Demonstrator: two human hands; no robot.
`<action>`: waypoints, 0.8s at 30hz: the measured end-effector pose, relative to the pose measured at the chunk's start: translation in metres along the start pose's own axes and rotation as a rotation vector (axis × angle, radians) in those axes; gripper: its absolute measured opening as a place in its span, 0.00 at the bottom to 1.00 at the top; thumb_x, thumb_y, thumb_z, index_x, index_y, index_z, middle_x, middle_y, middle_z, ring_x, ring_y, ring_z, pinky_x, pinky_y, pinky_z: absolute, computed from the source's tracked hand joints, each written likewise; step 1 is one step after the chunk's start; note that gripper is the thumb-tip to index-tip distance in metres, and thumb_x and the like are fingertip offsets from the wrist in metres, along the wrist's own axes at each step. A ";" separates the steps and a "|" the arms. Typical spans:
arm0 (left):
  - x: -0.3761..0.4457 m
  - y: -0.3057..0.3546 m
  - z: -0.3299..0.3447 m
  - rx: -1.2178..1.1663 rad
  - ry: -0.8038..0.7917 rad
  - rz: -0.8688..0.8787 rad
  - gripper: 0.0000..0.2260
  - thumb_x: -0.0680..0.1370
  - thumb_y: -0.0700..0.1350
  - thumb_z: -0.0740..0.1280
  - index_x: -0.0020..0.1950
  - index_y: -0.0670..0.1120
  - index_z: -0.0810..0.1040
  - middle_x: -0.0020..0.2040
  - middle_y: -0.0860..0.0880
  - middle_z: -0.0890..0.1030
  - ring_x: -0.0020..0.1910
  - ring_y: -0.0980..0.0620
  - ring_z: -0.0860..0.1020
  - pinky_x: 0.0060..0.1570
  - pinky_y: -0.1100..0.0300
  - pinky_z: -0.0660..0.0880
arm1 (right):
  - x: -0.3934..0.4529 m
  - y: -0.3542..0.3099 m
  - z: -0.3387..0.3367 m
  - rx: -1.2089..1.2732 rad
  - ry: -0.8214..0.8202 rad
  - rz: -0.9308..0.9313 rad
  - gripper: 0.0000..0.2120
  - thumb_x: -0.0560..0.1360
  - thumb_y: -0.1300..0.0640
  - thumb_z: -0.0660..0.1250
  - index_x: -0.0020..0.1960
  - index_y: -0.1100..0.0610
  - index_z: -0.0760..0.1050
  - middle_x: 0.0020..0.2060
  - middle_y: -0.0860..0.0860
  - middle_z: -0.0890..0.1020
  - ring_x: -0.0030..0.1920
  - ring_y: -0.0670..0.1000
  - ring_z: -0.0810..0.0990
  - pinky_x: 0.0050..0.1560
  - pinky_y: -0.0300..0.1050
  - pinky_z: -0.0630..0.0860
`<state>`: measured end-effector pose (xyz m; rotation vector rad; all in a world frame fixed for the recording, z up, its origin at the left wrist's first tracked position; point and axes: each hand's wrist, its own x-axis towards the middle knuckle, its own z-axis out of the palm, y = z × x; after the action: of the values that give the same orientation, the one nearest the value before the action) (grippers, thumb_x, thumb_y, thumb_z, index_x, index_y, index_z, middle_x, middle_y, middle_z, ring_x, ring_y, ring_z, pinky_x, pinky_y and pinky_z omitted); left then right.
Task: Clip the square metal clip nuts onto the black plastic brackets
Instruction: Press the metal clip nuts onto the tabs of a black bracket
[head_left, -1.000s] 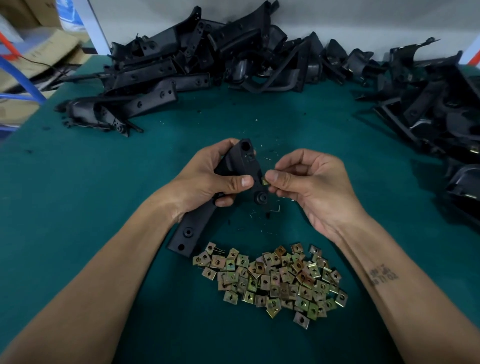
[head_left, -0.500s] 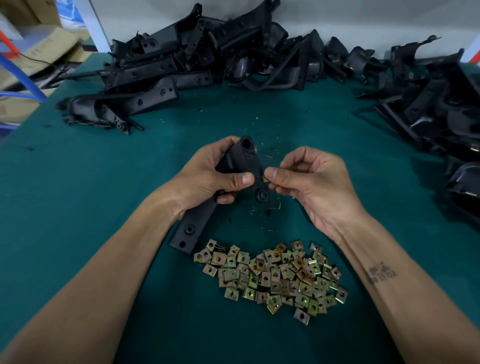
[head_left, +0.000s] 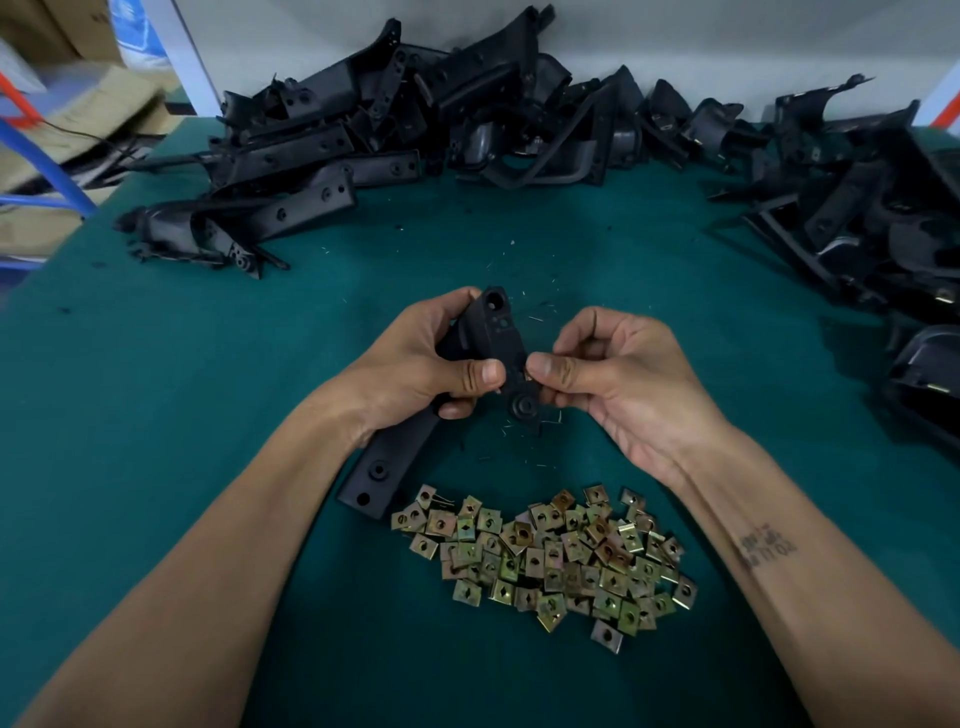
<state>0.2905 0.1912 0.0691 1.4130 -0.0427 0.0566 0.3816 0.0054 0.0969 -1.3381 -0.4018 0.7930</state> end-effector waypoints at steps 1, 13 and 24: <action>0.000 0.000 0.000 -0.004 -0.009 0.000 0.29 0.66 0.51 0.80 0.56 0.39 0.70 0.39 0.45 0.76 0.29 0.53 0.71 0.24 0.63 0.68 | 0.000 -0.002 0.000 -0.021 -0.002 -0.013 0.14 0.59 0.64 0.79 0.40 0.60 0.75 0.30 0.56 0.81 0.29 0.53 0.81 0.31 0.40 0.79; 0.000 0.000 -0.004 -0.064 -0.193 -0.014 0.26 0.68 0.51 0.79 0.54 0.39 0.69 0.36 0.47 0.79 0.25 0.55 0.70 0.25 0.64 0.69 | 0.000 0.007 0.004 0.127 -0.220 0.100 0.11 0.58 0.62 0.79 0.35 0.56 0.78 0.39 0.62 0.79 0.38 0.60 0.76 0.31 0.40 0.77; -0.002 -0.004 0.002 -0.226 -0.297 0.023 0.15 0.73 0.44 0.74 0.53 0.42 0.71 0.35 0.46 0.80 0.25 0.55 0.68 0.24 0.65 0.68 | 0.004 0.009 -0.004 0.258 -0.412 0.150 0.28 0.55 0.59 0.88 0.49 0.68 0.81 0.45 0.64 0.84 0.50 0.64 0.78 0.46 0.46 0.83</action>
<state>0.2889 0.1887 0.0658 1.1857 -0.3019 -0.1362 0.3844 0.0053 0.0864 -0.9688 -0.5059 1.2111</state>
